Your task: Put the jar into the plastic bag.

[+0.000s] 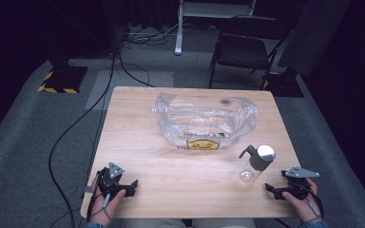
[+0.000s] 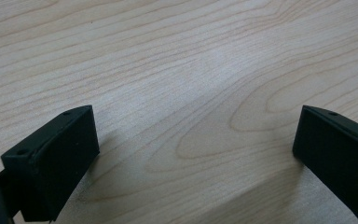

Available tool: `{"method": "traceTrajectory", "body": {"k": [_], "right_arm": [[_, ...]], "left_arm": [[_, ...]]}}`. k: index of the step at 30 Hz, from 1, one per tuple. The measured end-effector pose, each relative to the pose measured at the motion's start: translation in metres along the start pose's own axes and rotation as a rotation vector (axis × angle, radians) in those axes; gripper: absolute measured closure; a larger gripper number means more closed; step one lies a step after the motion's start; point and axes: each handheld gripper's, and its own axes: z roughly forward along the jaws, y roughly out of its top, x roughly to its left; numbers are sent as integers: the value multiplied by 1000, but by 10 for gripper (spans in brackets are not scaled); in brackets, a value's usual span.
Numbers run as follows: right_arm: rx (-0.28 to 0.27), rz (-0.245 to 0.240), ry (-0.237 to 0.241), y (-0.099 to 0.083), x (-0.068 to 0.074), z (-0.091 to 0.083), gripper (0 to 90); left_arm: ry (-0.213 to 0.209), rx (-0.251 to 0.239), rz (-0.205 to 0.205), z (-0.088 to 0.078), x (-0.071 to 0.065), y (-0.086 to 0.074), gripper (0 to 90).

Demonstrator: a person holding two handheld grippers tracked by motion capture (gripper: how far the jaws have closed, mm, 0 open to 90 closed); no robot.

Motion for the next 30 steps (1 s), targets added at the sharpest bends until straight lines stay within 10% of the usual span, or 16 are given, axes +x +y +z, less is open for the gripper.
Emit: {"method": "traceTrajectory", "body": {"k": [30], "right_arm": [[-48,-26,21,16,18,-9,48]], "left_arm": [[1,-2,-2,0,0,0,1]]}}
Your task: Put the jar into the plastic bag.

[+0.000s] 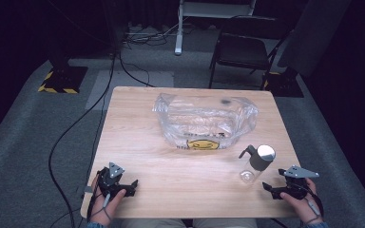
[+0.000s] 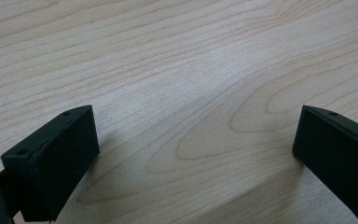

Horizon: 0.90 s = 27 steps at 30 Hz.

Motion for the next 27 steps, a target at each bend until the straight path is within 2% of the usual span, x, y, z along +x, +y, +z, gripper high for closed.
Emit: {"method": "traceTrajectory", "body": {"k": [13,27], "right_arm": [[-65,-14,22,18,15,-11,49],[-150,-51,51,41,31,-22,49]], "left_arm": [[0,0,0,0,0,0,1],[0,0,0,0,0,0,1]]}}
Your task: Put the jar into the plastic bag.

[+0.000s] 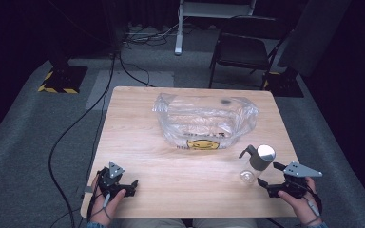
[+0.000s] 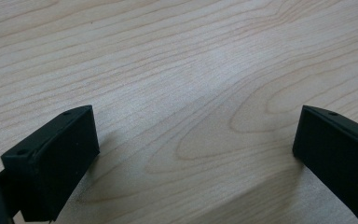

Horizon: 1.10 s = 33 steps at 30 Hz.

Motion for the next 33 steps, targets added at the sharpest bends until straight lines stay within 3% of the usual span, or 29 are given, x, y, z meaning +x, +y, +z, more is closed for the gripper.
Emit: {"method": "traceTrajectory", "body": {"k": [13,33], "right_arm": [[-71,0,1,23,4,-6,55],[-93,-24,-2,45,9,2,116]], "left_arm": [[0,1,0,0,0,0,1],[0,0,-1,0,0,0,1]]}}
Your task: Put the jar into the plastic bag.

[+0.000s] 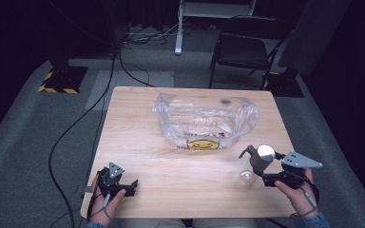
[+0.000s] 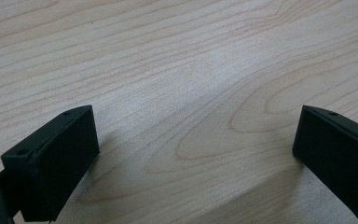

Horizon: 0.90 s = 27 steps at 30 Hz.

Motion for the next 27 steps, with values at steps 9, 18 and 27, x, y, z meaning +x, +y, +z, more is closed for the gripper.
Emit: {"method": "traceTrajectory", "body": {"k": [9,18,27], "right_arm": [[-28,-3,3,5,-2,5,233],[-36,1,7,5,0,7,311],[-19,-17,15,13,2,10,313]], "left_arm": [[0,0,0,0,0,0,1],[0,1,1,0,0,0,1],[0,-1,-2,0,0,0,1]]}}
